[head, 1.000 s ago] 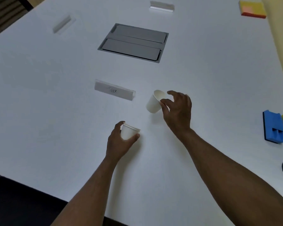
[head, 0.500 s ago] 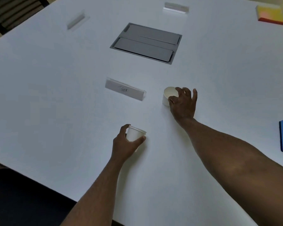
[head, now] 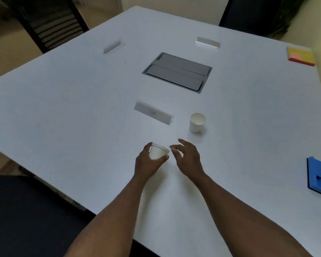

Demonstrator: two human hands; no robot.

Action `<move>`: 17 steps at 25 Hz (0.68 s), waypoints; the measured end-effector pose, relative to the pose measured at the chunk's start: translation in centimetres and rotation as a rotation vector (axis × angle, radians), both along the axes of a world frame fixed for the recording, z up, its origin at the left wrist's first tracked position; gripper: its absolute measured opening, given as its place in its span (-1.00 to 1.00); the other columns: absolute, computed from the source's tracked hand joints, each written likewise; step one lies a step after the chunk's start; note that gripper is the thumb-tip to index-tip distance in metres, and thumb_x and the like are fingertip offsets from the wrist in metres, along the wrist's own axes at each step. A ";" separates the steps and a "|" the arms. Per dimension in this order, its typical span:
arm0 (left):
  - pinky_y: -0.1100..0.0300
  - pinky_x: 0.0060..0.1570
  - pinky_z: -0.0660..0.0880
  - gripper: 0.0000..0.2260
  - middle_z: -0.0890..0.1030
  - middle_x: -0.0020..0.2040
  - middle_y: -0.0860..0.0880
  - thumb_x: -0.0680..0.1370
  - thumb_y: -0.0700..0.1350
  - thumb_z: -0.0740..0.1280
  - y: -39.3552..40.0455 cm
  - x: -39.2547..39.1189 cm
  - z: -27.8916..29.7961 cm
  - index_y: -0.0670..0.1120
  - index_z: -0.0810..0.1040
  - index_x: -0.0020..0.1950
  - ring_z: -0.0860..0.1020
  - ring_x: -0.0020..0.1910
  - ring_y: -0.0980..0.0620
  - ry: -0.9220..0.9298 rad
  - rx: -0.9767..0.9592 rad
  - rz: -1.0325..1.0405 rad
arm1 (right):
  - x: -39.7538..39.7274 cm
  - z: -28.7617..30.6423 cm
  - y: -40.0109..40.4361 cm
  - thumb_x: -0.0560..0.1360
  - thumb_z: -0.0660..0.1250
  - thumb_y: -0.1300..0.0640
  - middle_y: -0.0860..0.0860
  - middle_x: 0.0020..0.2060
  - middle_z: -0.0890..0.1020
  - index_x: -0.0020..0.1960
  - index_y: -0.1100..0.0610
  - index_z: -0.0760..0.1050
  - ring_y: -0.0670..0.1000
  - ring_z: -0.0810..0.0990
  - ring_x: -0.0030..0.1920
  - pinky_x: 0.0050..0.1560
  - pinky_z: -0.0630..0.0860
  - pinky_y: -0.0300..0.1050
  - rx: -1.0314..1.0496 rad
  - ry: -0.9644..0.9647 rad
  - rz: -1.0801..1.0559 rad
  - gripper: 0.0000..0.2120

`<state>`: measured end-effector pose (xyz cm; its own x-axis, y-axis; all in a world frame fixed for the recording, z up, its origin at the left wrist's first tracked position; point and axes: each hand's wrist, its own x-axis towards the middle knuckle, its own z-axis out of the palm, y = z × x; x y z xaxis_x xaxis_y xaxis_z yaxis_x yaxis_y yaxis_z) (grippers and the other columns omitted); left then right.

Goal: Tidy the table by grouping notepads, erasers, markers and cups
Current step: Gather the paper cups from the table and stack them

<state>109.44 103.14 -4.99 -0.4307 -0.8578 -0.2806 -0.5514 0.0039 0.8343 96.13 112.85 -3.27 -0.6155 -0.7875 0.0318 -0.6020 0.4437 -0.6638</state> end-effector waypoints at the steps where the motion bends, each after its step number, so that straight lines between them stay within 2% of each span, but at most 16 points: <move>1: 0.07 0.23 0.48 -0.19 0.50 0.37 -0.05 0.30 0.26 0.52 0.4 0.4 1.0 0.10 0.31 0.48 0.50 0.29 -0.05 -0.006 -0.038 -0.012 | 0.7 1.2 0.1 0.57 0.26 -0.01 0.02 0.36 0.48 0.13 -0.03 0.63 0.01 0.35 0.40 0.38 0.29 0.10 -0.001 -0.036 0.029 -0.78; 4: 0.20 0.10 0.39 -0.21 0.50 0.35 -0.01 0.33 0.23 0.50 1.5 2.5 5.7 0.10 0.28 0.49 0.48 0.27 -0.01 0.005 -0.160 -0.053 | 2.6 6.3 1.0 0.55 0.31 0.01 0.00 0.37 0.47 0.12 -0.02 0.63 0.01 0.35 0.39 0.38 0.30 0.06 -0.029 0.010 0.109 -0.80; 7: 0.22 -0.02 0.38 -0.25 0.53 0.30 0.01 0.33 0.22 0.49 2.2 5.4 11.8 0.11 0.30 0.46 0.49 0.13 0.02 0.006 -0.315 -0.114 | 4.7 12.9 2.2 0.50 0.38 0.04 0.02 0.33 0.51 0.05 0.00 0.65 0.04 0.42 0.35 0.32 0.37 0.08 -0.100 0.088 0.172 -0.84; 10: 0.21 0.05 0.37 -0.21 0.50 0.35 -0.04 0.35 0.21 0.50 3.2 10.4 19.0 0.08 0.27 0.49 0.48 0.24 -0.05 0.000 -0.496 -0.135 | 9.4 20.0 3.9 0.48 0.40 0.05 0.03 0.30 0.54 0.04 0.03 0.66 0.03 0.41 0.34 0.33 0.36 0.09 -0.236 0.150 0.226 -0.84; 13: 0.18 0.07 0.37 -0.18 0.46 0.37 -0.09 0.35 0.22 0.49 4.0 16.0 25.9 0.08 0.22 0.52 0.45 0.29 -0.09 0.017 -0.645 -0.072 | 14.6 25.9 4.3 0.49 0.40 0.05 0.02 0.27 0.57 0.03 0.03 0.66 -0.01 0.42 0.33 0.34 0.35 0.02 -0.375 0.190 0.273 -0.85; 17: 0.15 -0.07 0.38 -0.18 0.48 0.29 -0.08 0.34 0.20 0.51 4.2 24.9 33.0 0.11 0.21 0.51 0.48 0.17 -0.08 -0.015 -0.851 0.094 | 23.0 32.9 2.5 0.50 0.38 0.07 0.01 0.25 0.57 0.04 0.05 0.66 0.01 0.42 0.33 0.34 0.34 0.04 -0.512 0.237 0.382 -0.85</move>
